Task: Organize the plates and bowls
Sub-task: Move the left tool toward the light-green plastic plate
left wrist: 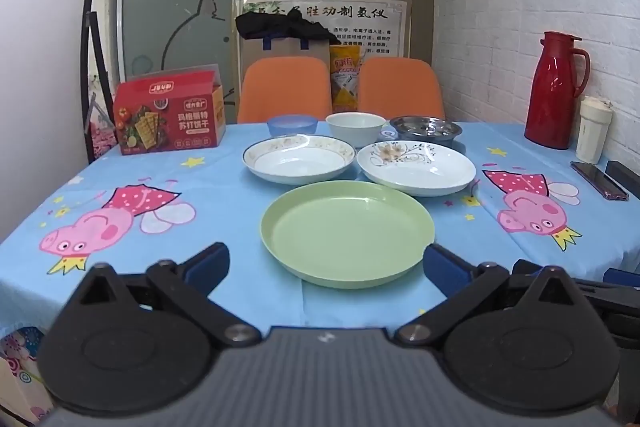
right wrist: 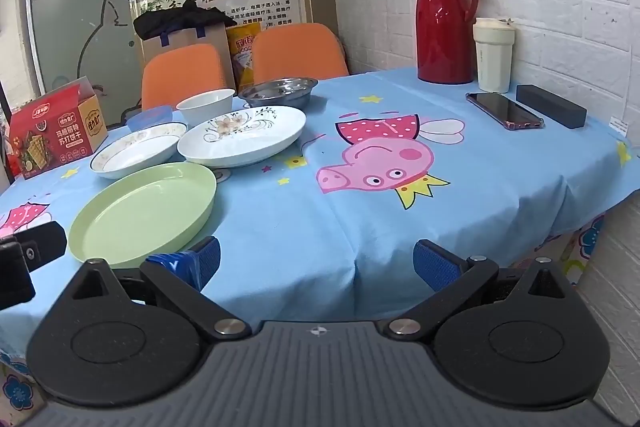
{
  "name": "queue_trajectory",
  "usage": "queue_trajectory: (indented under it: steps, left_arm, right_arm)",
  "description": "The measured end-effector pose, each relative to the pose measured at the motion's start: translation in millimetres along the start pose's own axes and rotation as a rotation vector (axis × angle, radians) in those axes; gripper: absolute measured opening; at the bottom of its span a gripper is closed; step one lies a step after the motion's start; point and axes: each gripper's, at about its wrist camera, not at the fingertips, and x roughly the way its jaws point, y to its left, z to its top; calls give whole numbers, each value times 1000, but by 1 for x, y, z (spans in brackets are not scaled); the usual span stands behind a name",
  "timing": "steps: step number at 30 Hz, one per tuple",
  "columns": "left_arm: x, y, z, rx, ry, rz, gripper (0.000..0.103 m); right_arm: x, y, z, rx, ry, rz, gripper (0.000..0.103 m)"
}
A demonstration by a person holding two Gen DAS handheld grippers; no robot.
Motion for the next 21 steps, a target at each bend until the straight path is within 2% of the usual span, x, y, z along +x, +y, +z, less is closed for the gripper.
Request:
queue_trajectory:
  steps: [15,21]
  left_arm:
    - [-4,-4,-2,14,-3,-42,103]
    - [-2,-6,-3,29,7,-51,103]
  right_arm:
    - [-10,1,2,26,-79,-7,91]
    - [-16,-2,4,65,-147,-30,91]
